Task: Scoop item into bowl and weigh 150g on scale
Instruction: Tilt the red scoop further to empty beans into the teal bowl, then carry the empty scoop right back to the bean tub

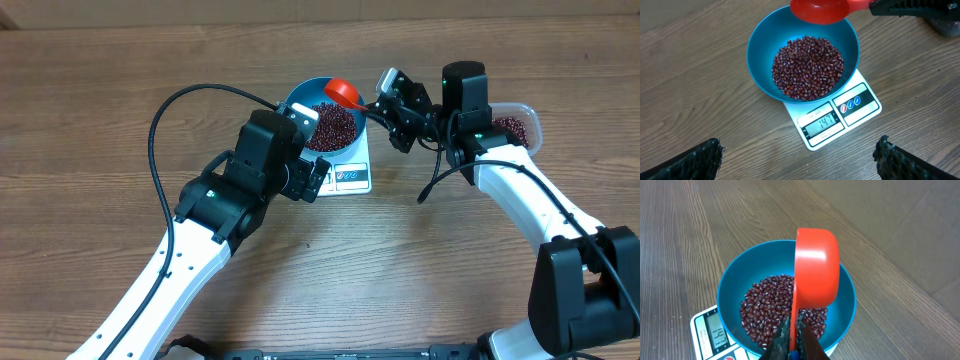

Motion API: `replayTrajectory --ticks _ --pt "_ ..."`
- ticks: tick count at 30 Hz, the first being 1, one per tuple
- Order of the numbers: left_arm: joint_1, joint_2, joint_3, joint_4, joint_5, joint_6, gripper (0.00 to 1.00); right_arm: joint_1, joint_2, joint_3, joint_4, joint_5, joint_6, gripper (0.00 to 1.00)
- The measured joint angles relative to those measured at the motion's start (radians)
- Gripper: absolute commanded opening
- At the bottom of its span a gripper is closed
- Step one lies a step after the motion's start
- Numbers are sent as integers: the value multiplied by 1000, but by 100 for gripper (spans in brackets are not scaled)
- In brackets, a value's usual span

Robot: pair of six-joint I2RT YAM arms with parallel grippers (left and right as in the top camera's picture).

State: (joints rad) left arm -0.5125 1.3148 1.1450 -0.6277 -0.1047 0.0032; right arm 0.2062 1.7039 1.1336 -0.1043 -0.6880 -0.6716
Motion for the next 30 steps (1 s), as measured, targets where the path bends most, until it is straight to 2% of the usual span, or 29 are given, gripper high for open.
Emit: replayTrajectory --ticks 9,15,24,30 --pt "0 0 0 0 0 0 100 0 0 0 14 43 -8 4" --pt "0 0 0 0 0 0 100 -10 -47 0 -23 131 80 4" --pt "0 0 0 0 0 0 100 -77 -306 5 -261 424 156 4" --pt "0 0 0 0 0 0 100 -148 -359 8 -445 673 214 4"
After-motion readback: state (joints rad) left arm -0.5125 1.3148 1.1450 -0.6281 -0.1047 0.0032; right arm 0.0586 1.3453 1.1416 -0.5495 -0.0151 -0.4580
